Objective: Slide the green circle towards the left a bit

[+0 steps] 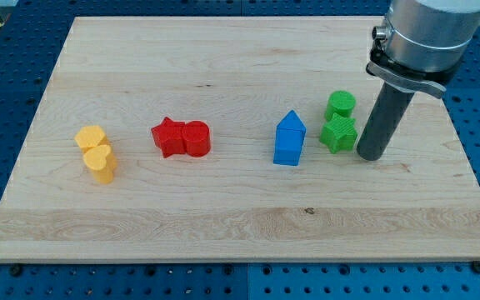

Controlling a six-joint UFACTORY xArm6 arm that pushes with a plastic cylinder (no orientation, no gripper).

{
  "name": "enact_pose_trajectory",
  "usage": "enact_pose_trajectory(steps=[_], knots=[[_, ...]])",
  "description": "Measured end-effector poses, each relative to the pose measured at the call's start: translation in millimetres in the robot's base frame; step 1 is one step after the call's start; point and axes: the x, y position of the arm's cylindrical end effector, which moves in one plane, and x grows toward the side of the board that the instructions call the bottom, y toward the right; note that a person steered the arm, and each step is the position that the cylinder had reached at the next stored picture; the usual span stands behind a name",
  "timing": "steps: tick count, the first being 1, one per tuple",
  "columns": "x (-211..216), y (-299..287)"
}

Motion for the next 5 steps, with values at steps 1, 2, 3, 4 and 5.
enact_pose_trajectory(steps=[1,2,3,4,5], knots=[[-16.1,13.4],[-49.0,14.3],[-74.5,14.1],[-80.9,11.5],[-79.4,7.6]])
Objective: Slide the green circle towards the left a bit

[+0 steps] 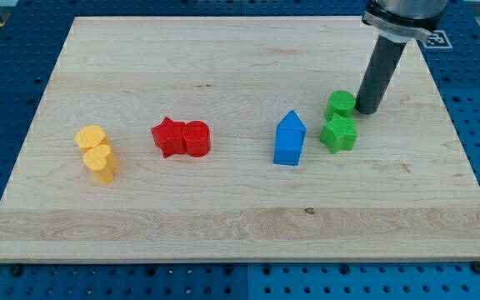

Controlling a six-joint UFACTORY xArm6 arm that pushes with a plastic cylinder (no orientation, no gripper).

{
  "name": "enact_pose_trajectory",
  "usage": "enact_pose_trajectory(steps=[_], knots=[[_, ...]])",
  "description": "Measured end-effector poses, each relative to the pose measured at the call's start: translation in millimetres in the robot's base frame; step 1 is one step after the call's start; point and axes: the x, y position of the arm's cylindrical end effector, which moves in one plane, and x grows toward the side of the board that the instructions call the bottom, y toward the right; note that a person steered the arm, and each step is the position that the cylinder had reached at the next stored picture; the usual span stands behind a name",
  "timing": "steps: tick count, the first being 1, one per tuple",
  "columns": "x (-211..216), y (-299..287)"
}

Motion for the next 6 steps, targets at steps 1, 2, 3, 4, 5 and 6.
enact_pose_trajectory(steps=[1,2,3,4,5,6], knots=[[7.4,-2.0],[16.1,-4.8],[20.7,-8.4],[21.0,-16.4],[21.0,-25.9],[28.0,-27.5]])
